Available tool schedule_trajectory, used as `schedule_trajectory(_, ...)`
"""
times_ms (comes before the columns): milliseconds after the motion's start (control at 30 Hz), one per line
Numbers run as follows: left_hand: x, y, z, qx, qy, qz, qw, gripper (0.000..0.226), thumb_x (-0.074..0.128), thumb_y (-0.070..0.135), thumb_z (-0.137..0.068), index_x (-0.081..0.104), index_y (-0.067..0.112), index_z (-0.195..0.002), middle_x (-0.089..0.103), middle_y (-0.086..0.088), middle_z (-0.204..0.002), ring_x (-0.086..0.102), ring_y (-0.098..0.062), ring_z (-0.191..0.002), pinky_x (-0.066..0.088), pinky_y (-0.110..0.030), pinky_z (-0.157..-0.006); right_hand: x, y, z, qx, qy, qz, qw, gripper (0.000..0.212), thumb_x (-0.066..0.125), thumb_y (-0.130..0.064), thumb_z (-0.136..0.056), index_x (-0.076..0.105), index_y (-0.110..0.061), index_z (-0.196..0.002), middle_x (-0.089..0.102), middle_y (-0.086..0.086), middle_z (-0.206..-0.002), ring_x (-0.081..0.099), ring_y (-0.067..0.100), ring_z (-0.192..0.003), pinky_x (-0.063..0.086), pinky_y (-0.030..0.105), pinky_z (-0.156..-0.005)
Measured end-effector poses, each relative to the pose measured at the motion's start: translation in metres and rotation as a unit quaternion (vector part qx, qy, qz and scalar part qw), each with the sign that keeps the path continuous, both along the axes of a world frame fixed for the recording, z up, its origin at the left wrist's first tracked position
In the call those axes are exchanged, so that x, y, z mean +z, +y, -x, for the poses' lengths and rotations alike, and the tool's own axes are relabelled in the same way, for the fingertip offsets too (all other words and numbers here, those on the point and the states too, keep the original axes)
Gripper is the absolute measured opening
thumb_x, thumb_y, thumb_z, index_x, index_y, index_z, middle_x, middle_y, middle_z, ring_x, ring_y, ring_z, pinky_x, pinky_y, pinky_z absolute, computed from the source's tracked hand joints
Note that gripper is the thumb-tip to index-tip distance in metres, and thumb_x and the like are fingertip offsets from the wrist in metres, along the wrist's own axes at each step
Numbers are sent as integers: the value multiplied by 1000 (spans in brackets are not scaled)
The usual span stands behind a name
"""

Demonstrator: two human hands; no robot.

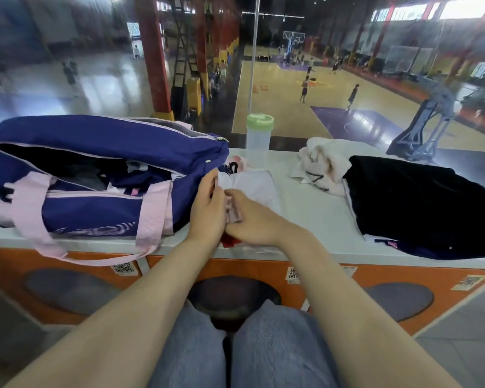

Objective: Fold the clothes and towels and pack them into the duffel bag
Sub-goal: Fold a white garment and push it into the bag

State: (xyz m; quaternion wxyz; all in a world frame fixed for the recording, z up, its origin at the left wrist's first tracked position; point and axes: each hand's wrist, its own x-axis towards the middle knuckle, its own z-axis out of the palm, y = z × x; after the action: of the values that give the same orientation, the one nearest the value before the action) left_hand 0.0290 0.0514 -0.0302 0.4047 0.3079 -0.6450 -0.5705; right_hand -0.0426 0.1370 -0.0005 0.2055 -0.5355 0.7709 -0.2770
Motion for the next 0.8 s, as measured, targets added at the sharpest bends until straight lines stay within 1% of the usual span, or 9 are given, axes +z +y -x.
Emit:
schedule_trajectory(100, -1, -2, -1, -28, -4, 9, 1000, 32, 42, 15, -102, 62, 20, -127, 59, 12, -123, 56, 6, -105, 41, -1, -82, 12, 13, 19, -52, -192, 35, 979, 63, 57, -11, -89, 31, -23, -145, 48, 2, -142, 57, 16, -111, 50, 33, -94)
schedule_trajectory(200, -9, -7, 4, -74, -93, 57, 991, 28, 53, 24, -98, 67, 17, -121, 60, 11, -124, 59, -2, -107, 41, -2, -79, 10, 16, 44, -158, -250, 169, 940, 43, 55, -2, -88, 49, -19, -127, 65, 3, -118, 62, 18, -106, 51, 37, -95)
schedule_trajectory(300, -13, -4, 7, -60, -179, 84, 978, 42, 59, 47, -87, 67, 25, -121, 58, 10, -129, 57, -12, -115, 44, -30, -102, -4, 10, 75, -287, -155, 179, 928, 20, 55, -14, -82, 55, -22, -101, 63, 0, -101, 61, 19, -92, 53, 35, -83)
schedule_trajectory(367, -9, -1, 6, -41, -209, 91, 973, 51, 56, 55, -77, 66, 31, -120, 56, 10, -130, 55, -16, -117, 40, -44, -106, -9, 3, 86, -304, -198, 114, 925, 11, 58, -28, -76, 49, -23, -80, 51, -2, -80, 51, 16, -70, 46, 29, -63)
schedule_trajectory(400, -8, 0, 5, -40, -225, 97, 969, 50, 57, 52, -75, 65, 33, -121, 55, 10, -132, 54, -18, -118, 39, -46, -106, -9, -1, 88, -300, -231, 83, 922, 18, 59, -34, -76, 50, -19, -75, 51, -1, -75, 50, 17, -64, 43, 28, -59)
schedule_trajectory(467, -8, 1, 3, -50, -253, 113, 959, 46, 60, 38, -79, 61, 36, -124, 50, 10, -137, 51, -21, -121, 37, -47, -107, -7, -12, 93, -289, -281, 57, 913, 44, 62, -50, -70, 62, -10, -89, 66, 4, -87, 64, 23, -77, 54, 34, -75)
schedule_trajectory(533, -9, 0, 2, -59, -258, 121, 957, 47, 60, 25, -82, 58, 33, -129, 46, 8, -142, 48, -21, -126, 36, -45, -109, -2, -23, 96, -278, -293, 58, 913, 62, 66, -53, -66, 65, -9, -109, 70, 6, -106, 67, 25, -95, 53, 41, -93)
schedule_trajectory(633, -10, 1, 0, -65, -240, 133, 960, 46, 57, 16, -88, 56, 27, -133, 46, 4, -144, 45, -18, -130, 36, -38, -111, 5, -34, 103, -249, -282, 37, 926, 57, 74, -43, -71, 64, -8, -115, 70, 8, -112, 68, 22, -98, 55, 39, -91)
schedule_trajectory(800, -14, 0, -2, -70, -222, 167, 958, 42, 53, 8, -89, 60, 23, -127, 51, 4, -138, 48, -15, -127, 33, -20, -102, 27, -38, 107, -214, -212, -102, 948, 43, 73, -29, -79, 60, -11, -116, 62, 8, -113, 63, 22, -94, 56, 31, -76)
